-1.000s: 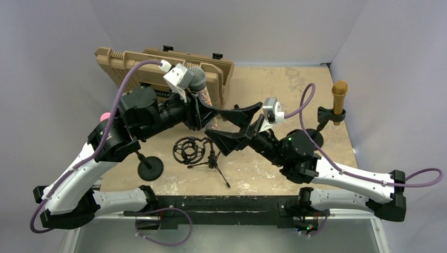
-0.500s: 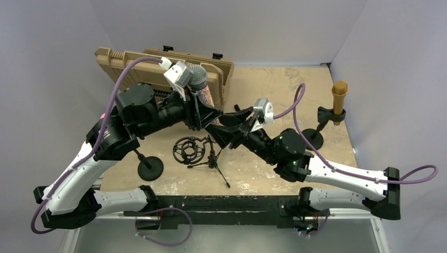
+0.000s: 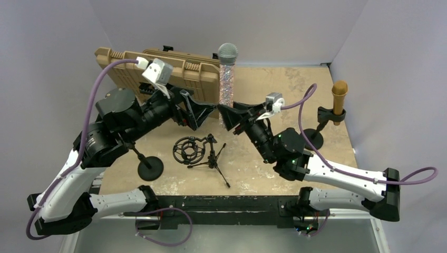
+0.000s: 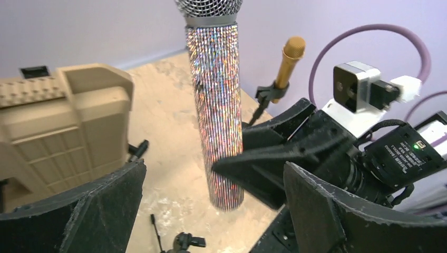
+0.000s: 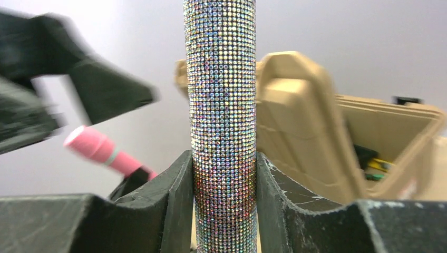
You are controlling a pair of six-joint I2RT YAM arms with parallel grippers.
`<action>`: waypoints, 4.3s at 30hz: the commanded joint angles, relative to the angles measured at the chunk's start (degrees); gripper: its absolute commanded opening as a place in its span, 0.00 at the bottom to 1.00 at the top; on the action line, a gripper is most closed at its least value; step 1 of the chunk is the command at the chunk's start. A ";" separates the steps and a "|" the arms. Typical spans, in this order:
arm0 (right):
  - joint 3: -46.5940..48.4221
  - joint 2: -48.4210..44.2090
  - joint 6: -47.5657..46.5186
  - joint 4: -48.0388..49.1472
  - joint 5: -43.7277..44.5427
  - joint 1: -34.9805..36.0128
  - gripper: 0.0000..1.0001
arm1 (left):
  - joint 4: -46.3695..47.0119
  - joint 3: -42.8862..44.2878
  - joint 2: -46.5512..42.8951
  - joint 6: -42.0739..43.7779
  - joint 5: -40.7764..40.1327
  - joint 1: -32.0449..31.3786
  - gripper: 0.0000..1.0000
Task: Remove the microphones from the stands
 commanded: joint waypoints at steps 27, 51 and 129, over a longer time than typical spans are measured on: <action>-18.39 24.12 42.22 -7.98 -4.70 -25.60 0.00 | -0.86 -7.45 -5.46 5.81 -9.13 0.32 0.95; -8.68 35.00 52.22 -22.28 0.89 -25.49 0.21 | -3.57 -13.44 -7.65 2.73 -5.30 0.32 0.92; -19.32 8.58 18.48 10.17 -14.37 -4.39 0.52 | -8.93 -15.53 -3.62 6.28 7.84 1.49 0.90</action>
